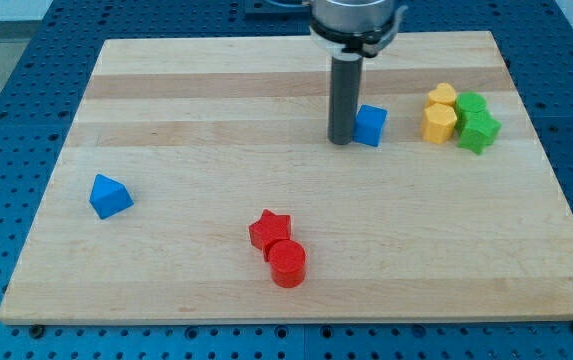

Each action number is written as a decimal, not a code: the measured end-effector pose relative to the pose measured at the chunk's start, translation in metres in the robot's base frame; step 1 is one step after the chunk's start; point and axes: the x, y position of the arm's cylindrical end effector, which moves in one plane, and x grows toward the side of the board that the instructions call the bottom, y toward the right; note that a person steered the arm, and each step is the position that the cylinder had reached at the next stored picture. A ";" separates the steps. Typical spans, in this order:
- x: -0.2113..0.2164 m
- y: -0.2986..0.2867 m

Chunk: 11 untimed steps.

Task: Push the blue cube to the group of blocks

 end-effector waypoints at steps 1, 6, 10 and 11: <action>0.000 0.006; -0.004 0.004; -0.001 0.060; -0.001 0.029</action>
